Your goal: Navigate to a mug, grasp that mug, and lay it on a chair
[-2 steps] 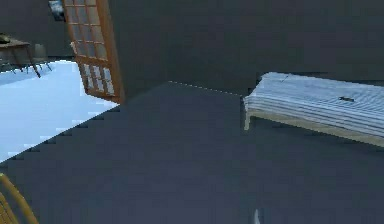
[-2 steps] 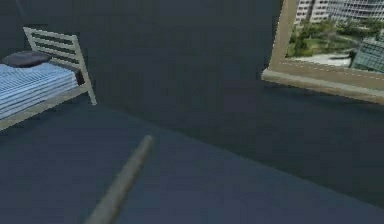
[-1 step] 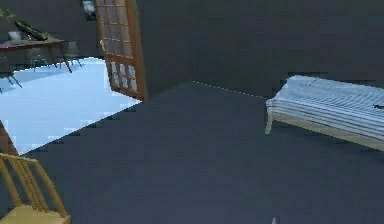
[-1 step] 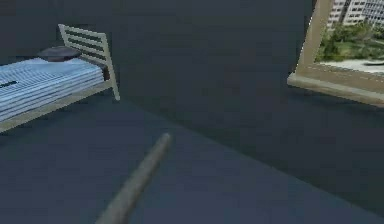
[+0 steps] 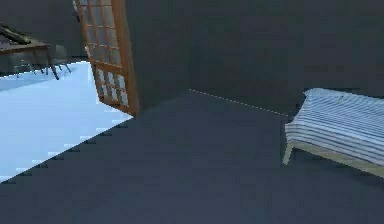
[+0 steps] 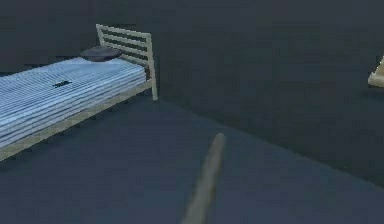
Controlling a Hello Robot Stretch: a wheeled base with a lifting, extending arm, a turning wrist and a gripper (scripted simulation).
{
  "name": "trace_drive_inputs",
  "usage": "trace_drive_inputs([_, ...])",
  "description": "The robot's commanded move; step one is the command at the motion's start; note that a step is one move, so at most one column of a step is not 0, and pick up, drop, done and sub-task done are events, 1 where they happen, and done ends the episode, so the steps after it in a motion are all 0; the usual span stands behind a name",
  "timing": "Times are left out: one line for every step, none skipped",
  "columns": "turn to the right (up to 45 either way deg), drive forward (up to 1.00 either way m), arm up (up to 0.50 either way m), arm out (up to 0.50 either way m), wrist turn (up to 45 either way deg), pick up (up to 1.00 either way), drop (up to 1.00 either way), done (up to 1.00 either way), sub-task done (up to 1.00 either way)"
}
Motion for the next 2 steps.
trace_drive_inputs([45.0, 0.0, 0.0, 0.0, 0.0, 0.0, 0.0, 0.0, 0.0])
trace_drive_inputs([45.0, 0.0, 0.0, 0.0, 0.0, 0.0, 0.0, 0.0, 0.0])
